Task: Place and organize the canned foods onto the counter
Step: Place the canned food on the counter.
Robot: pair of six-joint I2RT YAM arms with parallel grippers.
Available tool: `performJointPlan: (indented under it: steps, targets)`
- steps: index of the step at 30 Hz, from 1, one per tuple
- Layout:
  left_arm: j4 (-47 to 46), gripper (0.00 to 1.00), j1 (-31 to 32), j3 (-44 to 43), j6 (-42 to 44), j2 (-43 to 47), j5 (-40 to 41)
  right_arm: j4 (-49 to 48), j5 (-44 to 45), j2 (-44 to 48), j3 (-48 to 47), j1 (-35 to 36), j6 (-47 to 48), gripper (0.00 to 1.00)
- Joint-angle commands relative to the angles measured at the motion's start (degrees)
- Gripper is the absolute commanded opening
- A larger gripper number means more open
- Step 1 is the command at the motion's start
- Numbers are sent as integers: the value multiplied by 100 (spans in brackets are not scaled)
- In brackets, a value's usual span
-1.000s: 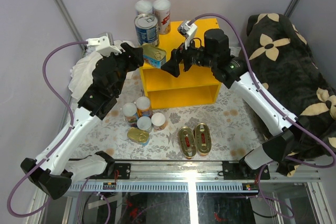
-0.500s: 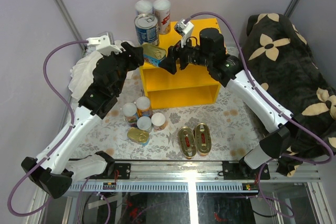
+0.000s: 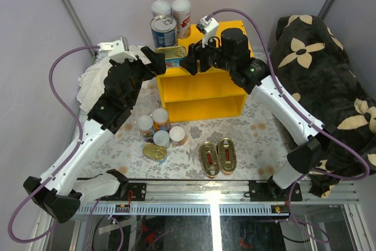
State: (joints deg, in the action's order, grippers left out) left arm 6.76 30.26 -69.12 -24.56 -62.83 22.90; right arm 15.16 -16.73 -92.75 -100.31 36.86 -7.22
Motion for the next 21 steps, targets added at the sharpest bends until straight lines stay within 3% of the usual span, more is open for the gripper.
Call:
performJointPlan:
  steps: [1,15,17,21]
  targets:
    - [-213,97,-11,105,28,209,-50,-245,9,127,-101,53,-129,63]
    - [122,100,-52,-117,196,446,-25,-45,354,-75,-291,409,37,57]
    - [174,100,-92,-115,226,496,-34,-44,494,0,-210,410,52,62]
    - [385,100,-246,-85,281,635,-200,-14,869,325,74,406,99,84]
